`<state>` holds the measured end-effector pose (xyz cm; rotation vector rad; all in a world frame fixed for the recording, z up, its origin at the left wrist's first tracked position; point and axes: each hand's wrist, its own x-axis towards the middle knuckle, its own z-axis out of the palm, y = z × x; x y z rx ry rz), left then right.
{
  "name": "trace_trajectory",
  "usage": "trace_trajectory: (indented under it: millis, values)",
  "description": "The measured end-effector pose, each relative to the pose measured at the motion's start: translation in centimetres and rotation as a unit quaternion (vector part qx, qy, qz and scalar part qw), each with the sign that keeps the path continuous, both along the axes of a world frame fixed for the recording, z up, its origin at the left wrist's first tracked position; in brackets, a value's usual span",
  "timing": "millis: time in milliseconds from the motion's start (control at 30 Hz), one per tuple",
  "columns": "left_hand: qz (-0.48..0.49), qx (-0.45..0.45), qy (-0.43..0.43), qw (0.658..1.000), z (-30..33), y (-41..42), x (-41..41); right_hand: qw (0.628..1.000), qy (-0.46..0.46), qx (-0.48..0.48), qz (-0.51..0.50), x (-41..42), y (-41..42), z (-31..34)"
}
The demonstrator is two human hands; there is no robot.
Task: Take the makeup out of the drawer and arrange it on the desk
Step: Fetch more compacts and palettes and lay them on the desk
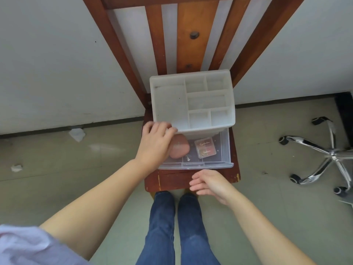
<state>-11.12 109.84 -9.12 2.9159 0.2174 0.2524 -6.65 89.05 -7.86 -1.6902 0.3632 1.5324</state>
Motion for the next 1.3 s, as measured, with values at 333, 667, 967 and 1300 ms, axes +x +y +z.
trace_trajectory:
  millis: [333,667,967,1300]
  values:
    - [0.074,-0.063,0.328,0.94,-1.9,-5.3,2.0,0.582,-0.511,-0.077,0.628,8.2,2.3,-2.8]
    - [0.031,-0.119,0.313,0.942,-1.4,-4.4,1.1,0.531,-0.566,-0.078,0.626,8.5,1.4,-3.7]
    - [0.029,-0.434,0.532,0.726,3.6,-3.1,-3.3,0.858,-0.242,0.079,0.446,5.7,-2.2,3.6]
    - [0.02,-0.392,0.561,0.729,2.5,-3.8,-1.3,0.819,-0.237,-0.029,0.522,7.2,-2.9,0.6]
